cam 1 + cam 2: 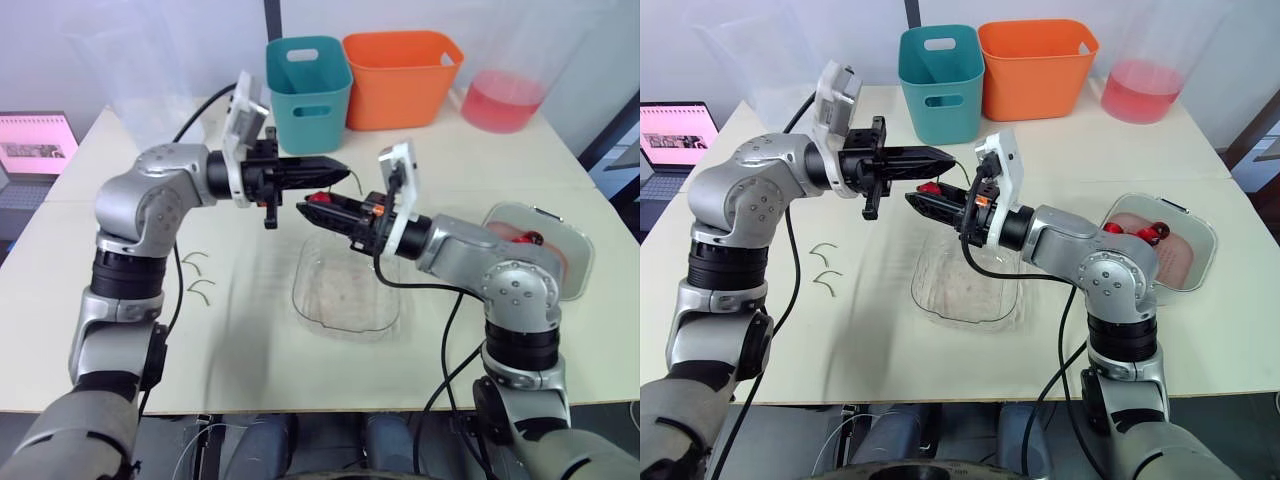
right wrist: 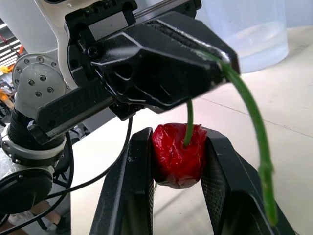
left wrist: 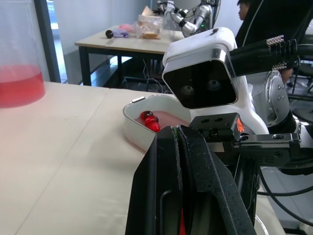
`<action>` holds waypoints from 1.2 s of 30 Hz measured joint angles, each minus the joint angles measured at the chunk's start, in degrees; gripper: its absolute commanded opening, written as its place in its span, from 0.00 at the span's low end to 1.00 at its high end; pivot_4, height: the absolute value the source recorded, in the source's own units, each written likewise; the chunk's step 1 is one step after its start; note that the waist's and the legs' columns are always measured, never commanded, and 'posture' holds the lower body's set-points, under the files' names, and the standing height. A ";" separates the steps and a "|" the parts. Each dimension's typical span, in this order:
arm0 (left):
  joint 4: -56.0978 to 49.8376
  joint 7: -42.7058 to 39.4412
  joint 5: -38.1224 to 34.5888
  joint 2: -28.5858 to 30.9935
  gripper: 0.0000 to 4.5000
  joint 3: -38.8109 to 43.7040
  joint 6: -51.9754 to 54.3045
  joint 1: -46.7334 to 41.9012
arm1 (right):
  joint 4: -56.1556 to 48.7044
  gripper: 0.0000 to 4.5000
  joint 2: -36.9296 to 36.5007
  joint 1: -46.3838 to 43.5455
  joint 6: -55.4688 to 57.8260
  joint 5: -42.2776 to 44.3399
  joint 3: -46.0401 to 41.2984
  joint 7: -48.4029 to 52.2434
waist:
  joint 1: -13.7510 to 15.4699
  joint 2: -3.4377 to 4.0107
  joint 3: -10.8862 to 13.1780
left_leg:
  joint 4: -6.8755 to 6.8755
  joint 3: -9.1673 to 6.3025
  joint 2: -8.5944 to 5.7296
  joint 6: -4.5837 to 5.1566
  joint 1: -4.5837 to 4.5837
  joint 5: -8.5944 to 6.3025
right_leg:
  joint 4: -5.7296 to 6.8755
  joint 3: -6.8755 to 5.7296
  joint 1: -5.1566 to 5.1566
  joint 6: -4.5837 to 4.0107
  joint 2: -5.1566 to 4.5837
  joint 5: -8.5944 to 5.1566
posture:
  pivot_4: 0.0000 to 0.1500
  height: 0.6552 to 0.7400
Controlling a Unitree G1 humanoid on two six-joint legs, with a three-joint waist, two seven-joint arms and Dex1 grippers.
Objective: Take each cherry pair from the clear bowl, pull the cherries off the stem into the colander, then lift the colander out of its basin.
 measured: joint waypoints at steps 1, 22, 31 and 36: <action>0.06 0.00 0.00 -0.02 0.00 0.00 0.00 0.00 | -0.06 0.28 -0.09 0.06 0.00 0.00 0.07 0.02 | 0.00 0.00 0.00 | 0.00 0.00 0.00 0.00 0.00 0.00 | 0.00 0.00 0.00 0.00 0.00 0.00 | 1.00 1.00; 0.85 0.31 -0.07 -0.70 0.00 0.20 -0.11 -0.27 | -1.15 0.28 -6.28 5.05 0.20 -5.56 5.05 3.35 | 0.08 0.00 0.00 | 0.00 0.01 0.01 0.02 0.00 -0.01 | -0.01 0.00 0.01 0.00 0.02 0.00 | 1.00 1.00; -0.44 -0.31 1.20 1.51 0.00 0.01 -1.78 1.31 | -1.63 0.28 -24.29 10.43 0.08 -5.69 -11.94 6.21 | 0.66 -0.01 0.00 | 0.01 0.02 -0.05 0.22 -0.01 -0.13 | -0.19 -0.04 0.14 0.00 -0.02 0.00 | 1.00 1.00; -0.50 -0.80 1.44 1.22 0.00 -0.73 -2.72 2.23 | 2.27 0.28 -36.98 21.72 -3.30 -12.16 -21.24 11.52 | 0.54 -0.01 0.01 | 0.00 0.17 -0.05 0.26 0.01 -0.15 | -0.24 -0.03 0.17 0.01 0.03 0.00 | 1.00 1.00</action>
